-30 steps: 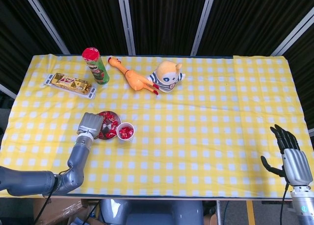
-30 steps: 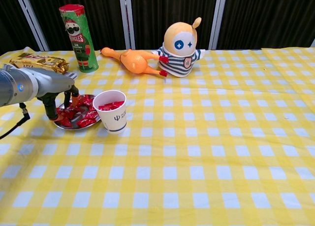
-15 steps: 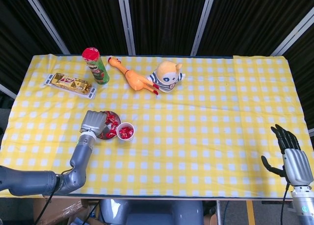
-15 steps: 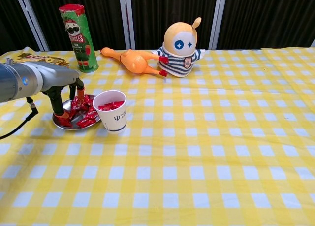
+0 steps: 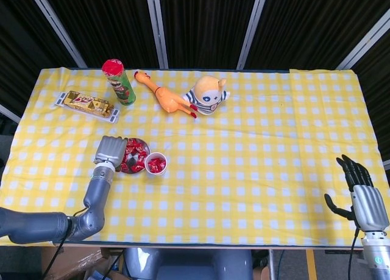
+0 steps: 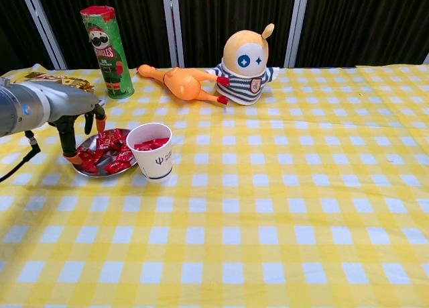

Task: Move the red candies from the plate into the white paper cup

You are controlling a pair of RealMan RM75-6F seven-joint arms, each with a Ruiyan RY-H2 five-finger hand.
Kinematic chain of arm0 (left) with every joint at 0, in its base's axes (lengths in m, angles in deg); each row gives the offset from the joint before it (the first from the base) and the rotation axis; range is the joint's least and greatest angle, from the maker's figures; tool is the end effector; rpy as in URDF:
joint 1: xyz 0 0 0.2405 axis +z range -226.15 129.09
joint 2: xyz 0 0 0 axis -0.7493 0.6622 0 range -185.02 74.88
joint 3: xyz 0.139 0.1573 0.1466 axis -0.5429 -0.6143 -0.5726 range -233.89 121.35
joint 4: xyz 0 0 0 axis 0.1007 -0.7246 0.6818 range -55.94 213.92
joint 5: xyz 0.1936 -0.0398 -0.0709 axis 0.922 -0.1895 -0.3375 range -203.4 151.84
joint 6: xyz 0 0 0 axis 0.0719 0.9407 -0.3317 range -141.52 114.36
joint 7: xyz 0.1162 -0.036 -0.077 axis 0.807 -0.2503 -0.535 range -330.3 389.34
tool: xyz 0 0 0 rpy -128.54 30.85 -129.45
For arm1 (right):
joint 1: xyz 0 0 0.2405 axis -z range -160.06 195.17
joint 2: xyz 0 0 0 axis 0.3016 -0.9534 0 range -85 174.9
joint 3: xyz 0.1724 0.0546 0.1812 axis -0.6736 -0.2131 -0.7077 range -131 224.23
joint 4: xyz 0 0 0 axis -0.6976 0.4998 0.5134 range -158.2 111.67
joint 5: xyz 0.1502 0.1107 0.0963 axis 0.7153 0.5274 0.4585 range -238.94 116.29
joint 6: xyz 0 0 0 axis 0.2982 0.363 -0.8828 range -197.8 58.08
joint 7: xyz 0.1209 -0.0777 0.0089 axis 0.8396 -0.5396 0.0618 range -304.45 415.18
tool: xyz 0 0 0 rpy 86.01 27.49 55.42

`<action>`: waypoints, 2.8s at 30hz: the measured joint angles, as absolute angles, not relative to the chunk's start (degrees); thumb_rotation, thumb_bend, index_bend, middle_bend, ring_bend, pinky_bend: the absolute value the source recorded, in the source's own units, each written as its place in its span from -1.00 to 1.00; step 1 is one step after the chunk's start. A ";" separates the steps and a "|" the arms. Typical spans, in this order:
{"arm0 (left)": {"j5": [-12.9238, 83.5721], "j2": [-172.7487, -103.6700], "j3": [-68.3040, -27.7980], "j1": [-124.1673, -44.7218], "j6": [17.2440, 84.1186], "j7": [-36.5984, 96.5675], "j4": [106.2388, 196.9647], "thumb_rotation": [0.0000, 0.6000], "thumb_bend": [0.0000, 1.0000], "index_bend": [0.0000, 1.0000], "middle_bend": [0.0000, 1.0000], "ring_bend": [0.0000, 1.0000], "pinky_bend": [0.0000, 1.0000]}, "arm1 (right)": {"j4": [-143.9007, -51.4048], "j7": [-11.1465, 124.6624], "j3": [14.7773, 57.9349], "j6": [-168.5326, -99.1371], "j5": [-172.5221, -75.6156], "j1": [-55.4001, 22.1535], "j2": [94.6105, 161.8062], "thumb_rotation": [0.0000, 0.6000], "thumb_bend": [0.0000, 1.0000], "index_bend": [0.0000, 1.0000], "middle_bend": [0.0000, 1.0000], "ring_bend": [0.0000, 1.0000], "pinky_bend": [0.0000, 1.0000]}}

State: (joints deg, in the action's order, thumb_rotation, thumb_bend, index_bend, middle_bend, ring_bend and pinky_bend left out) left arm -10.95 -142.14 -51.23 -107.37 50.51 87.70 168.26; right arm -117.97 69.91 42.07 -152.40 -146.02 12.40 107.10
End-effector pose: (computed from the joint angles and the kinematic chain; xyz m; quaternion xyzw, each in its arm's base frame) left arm -0.1572 0.3699 -0.0068 -0.7452 -0.3522 -0.1054 0.5564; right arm -0.3071 -0.1882 0.1656 0.5357 -0.4690 0.4579 0.5324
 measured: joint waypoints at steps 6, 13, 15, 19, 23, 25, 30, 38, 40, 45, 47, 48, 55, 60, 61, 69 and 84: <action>-11.66 -144.21 -50.94 -107.83 50.38 88.99 165.68 1.00 -0.64 -0.45 -0.38 0.77 0.79 | -117.98 70.11 42.00 -152.22 -145.86 12.34 107.04 1.00 -0.18 -1.00 -1.00 -1.00 -1.00; -12.21 -145.43 -50.54 -108.26 49.71 89.94 163.83 1.00 -0.64 -0.41 -0.36 0.77 0.79 | -118.00 70.21 41.95 -152.12 -145.72 12.31 107.04 1.00 -0.18 -1.00 -1.00 -1.00 -1.00; -12.45 -145.81 -50.54 -108.33 49.30 90.33 163.33 1.00 -0.64 -0.37 -0.34 0.77 0.79 | -117.97 70.21 41.95 -152.07 -145.64 12.31 107.06 1.00 -0.18 -1.00 -1.00 -1.00 -1.00; -12.81 -146.45 -50.48 -108.49 48.70 90.87 162.70 1.00 -0.64 -0.33 -0.29 0.77 0.79 | -117.94 70.26 41.91 -151.94 -145.50 12.27 107.08 1.00 -0.18 -1.00 -1.00 -1.00 -1.00; -12.88 -146.87 -50.44 -108.60 48.30 91.22 162.60 1.00 -0.63 -0.31 -0.24 0.77 0.79 | -117.93 70.19 41.90 -151.84 -145.50 12.21 107.10 1.00 -0.18 -1.00 -1.00 -1.00 -1.00; -12.79 -146.98 -50.51 -108.59 48.23 91.36 162.69 1.00 -0.63 -0.30 -0.22 0.77 0.79 | -117.94 70.17 41.91 -151.81 -145.48 12.21 107.12 1.00 -0.18 -1.00 -1.00 -1.00 -1.00; -12.67 -147.13 -50.65 -108.42 48.32 91.46 162.81 1.00 -0.57 -0.28 -0.17 0.77 0.79 | -118.04 70.19 41.92 -151.85 -145.47 12.25 107.11 1.00 -0.18 -1.00 -1.00 -1.00 -1.00; -11.80 -148.00 -50.72 -108.33 48.35 91.44 162.04 1.00 -0.40 -0.21 -0.07 0.77 0.79 | -118.15 70.21 41.96 -151.90 -145.52 12.28 107.07 1.00 -0.18 -1.00 -1.00 -1.00 -1.00; -11.46 -148.43 -50.77 -108.31 48.24 91.39 161.76 1.00 -0.33 -0.16 0.00 0.77 0.79 | -118.13 70.25 41.91 -151.85 -145.41 12.28 107.13 1.00 -0.18 -1.00 -1.00 -1.00 -1.00; -10.74 -149.17 -51.09 -108.15 48.04 91.40 161.19 1.00 -0.22 -0.05 0.16 0.78 0.79 | -118.14 70.36 41.90 -151.83 -145.37 12.30 107.06 1.00 -0.18 -1.00 -1.00 -1.00 -1.00; -10.61 -149.32 -51.14 -108.09 48.06 91.43 160.96 1.00 -0.20 -0.02 0.20 0.78 0.79 | -118.16 70.36 41.90 -151.80 -145.38 12.28 107.06 1.00 -0.18 -1.00 -1.00 -1.00 -1.00; -10.46 -149.41 -51.18 -108.01 48.08 91.42 160.80 1.00 -0.19 0.00 0.22 0.78 0.79 | -118.15 70.37 41.88 -151.79 -145.39 12.26 107.07 1.00 -0.18 -1.00 -1.00 -1.00 -1.00; -9.35 -149.54 -51.16 -107.50 48.39 90.89 160.47 1.00 -0.19 0.05 0.29 0.78 0.80 | -118.33 70.44 41.96 -151.68 -145.40 12.27 107.05 1.00 -0.18 -1.00 -1.00 -1.00 -1.00; -8.14 -148.75 -50.45 -107.21 48.88 89.95 161.11 1.00 -0.19 0.05 0.29 0.78 0.80 | -118.37 70.37 41.93 -151.69 -145.36 12.27 107.07 1.00 -0.18 -1.00 -1.00 -1.00 -1.00; -7.93 -148.49 -50.22 -107.15 49.02 89.68 161.37 1.00 -0.19 0.05 0.29 0.78 0.80 | -118.36 70.39 41.90 -151.68 -145.34 12.25 107.07 1.00 -0.18 -1.00 -1.00 -1.00 -1.00; -5.81 -144.61 -48.87 -106.50 50.46 87.95 165.90 1.00 -0.19 0.05 0.29 0.78 0.80 | -118.31 70.58 41.86 -151.93 -145.43 12.34 107.09 1.00 -0.18 -1.00 -1.00 -1.00 -1.00; -0.52 -137.53 -46.92 -105.52 53.24 84.71 177.85 1.00 -0.19 0.04 0.29 0.78 0.80 | -118.27 70.46 41.82 -152.01 -145.42 12.37 107.17 1.00 -0.18 -1.00 -1.00 -1.00 -1.00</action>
State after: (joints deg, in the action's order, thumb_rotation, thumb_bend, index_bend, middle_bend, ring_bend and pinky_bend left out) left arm -0.52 -137.53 -46.92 -105.52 53.24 84.71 177.85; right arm -118.27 70.46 41.82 -152.01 -145.42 12.37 107.17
